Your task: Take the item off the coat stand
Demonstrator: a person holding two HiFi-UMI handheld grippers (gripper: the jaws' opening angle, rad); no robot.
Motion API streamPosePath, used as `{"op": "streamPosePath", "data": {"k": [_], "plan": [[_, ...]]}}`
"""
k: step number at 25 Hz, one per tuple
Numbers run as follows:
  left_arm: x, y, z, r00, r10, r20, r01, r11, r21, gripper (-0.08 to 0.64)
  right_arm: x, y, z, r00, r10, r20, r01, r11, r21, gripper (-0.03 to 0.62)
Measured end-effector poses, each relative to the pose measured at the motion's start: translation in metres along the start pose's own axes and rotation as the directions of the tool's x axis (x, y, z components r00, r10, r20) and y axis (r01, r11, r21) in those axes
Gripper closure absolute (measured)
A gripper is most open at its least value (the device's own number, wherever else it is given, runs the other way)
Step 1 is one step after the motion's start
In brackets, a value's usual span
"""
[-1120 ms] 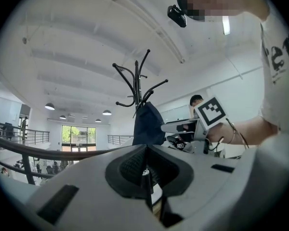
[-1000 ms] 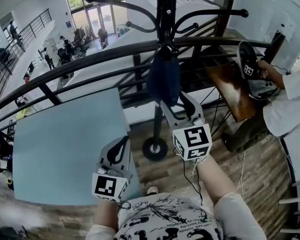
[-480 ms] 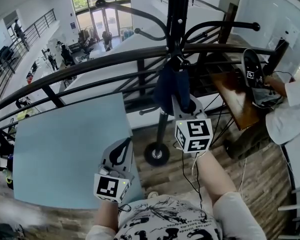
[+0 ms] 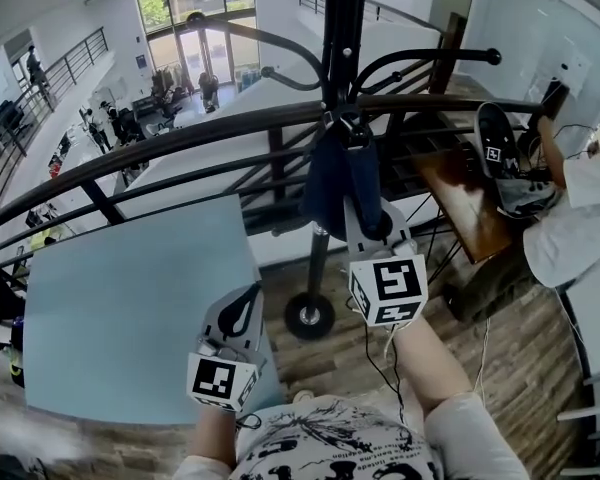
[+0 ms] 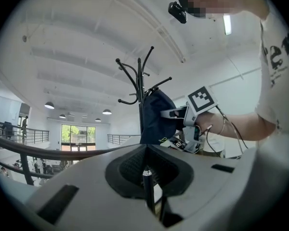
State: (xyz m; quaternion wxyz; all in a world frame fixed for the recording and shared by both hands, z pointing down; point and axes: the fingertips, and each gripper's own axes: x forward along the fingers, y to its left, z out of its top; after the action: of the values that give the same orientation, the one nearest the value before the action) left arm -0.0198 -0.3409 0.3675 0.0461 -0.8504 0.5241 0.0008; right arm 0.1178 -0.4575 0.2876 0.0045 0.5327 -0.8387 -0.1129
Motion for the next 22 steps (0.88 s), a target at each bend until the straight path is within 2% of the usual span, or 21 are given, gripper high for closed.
{"op": "streamPosePath", "data": {"k": [5, 9, 16, 22], "plan": [[-0.008, -0.009, -0.001, 1.0, -0.031, -0.004, 0.031, 0.999, 0.035, 0.555, -0.027, 0.009, 0.016, 1.0, 0.011, 0.028, -0.011, 1.0, 0.002, 0.594], [-0.014, -0.013, 0.003, 1.0, -0.022, -0.002, 0.022, 1.0, 0.014, 0.555, -0.05, 0.014, 0.014, 0.999, 0.041, 0.033, -0.041, 0.999, -0.004, 0.594], [-0.031, -0.021, 0.018, 0.999, -0.02, 0.027, 0.019, 0.999, 0.027, 0.555, -0.09, 0.035, -0.023, 0.994, 0.111, 0.01, -0.111, 0.991, 0.069, 0.592], [-0.029, -0.026, 0.02, 0.999, -0.007, 0.038, 0.006, 1.0, 0.024, 0.555, -0.121, 0.041, -0.077, 0.991, 0.112, -0.067, -0.108, 0.993, 0.052, 0.594]]}}
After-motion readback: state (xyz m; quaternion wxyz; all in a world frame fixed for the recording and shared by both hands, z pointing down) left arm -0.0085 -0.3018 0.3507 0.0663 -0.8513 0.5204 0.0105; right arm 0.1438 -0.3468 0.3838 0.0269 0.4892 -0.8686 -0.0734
